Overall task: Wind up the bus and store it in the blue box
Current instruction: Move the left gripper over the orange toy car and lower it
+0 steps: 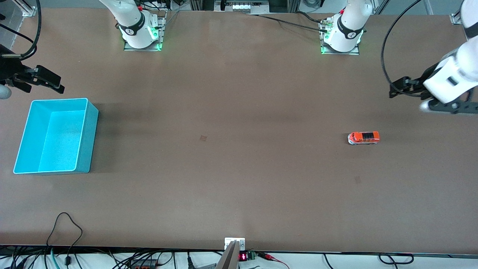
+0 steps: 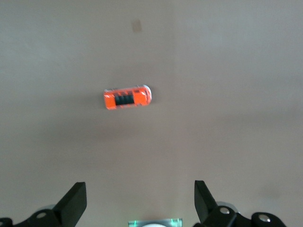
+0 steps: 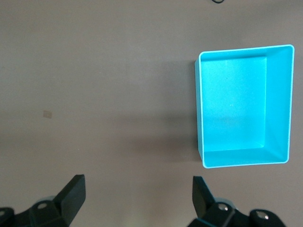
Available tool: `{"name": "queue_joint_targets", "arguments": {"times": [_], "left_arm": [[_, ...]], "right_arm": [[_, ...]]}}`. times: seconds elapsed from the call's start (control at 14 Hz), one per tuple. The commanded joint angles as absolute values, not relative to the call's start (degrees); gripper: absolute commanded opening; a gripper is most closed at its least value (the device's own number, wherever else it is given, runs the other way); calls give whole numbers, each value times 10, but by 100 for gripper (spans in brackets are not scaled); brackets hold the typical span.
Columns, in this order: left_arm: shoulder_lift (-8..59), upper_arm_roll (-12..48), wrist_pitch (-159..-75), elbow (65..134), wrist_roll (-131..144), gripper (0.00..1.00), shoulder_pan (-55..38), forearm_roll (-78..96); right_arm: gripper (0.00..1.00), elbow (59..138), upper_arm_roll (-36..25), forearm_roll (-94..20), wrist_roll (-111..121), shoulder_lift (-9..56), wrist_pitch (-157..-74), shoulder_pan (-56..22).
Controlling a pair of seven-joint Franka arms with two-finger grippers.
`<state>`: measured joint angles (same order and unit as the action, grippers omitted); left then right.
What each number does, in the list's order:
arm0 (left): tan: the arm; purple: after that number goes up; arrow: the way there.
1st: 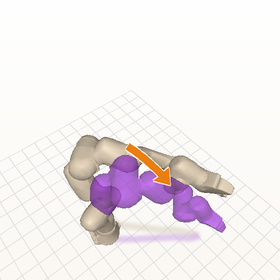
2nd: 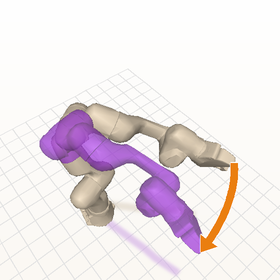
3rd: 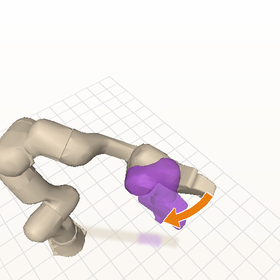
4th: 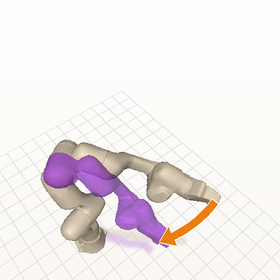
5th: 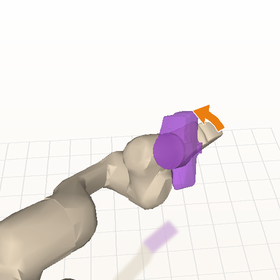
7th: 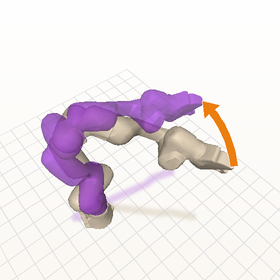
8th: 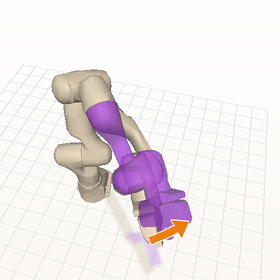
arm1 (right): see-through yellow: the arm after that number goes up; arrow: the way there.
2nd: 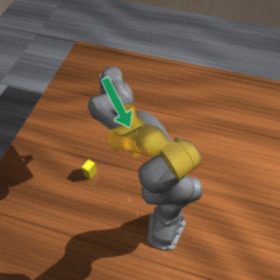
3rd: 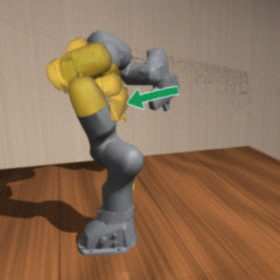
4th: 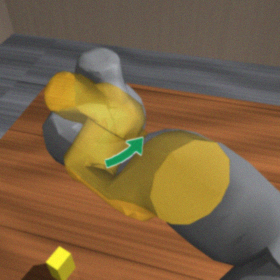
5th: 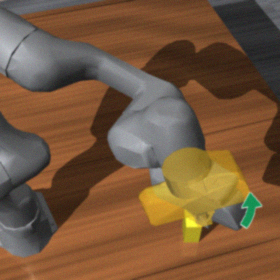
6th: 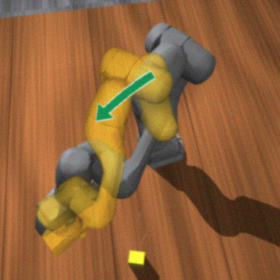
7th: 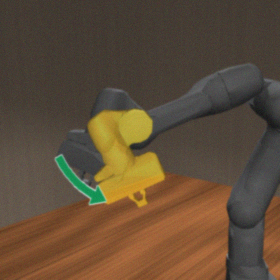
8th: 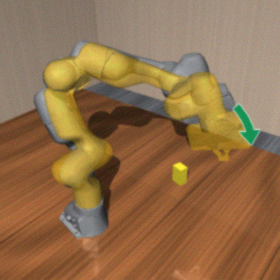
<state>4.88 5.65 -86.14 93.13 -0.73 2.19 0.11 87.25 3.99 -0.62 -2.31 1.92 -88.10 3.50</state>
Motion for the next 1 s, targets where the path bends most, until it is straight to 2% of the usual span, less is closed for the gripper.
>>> {"name": "queue_joint_targets", "arguments": {"times": [0.0, 0.5, 0.64, 0.93], "left_arm": [[73, 63, -842, 918, -25, 100, 6, 4], [147, 71, -904, 937, -451, 100, 23, -35], [168, 71, -959, 943, -559, 100, 48, -35], [174, 71, -1080, 1032, -695, 100, 71, -35]], "right_arm": [[100, 876, 42, -6, -33, 12, -880, 35], [100, 876, 42, -6, -33, 12, -880, 35], [100, 876, 42, -6, -33, 12, -880, 35], [100, 876, 42, -6, -33, 12, -880, 35]]}}
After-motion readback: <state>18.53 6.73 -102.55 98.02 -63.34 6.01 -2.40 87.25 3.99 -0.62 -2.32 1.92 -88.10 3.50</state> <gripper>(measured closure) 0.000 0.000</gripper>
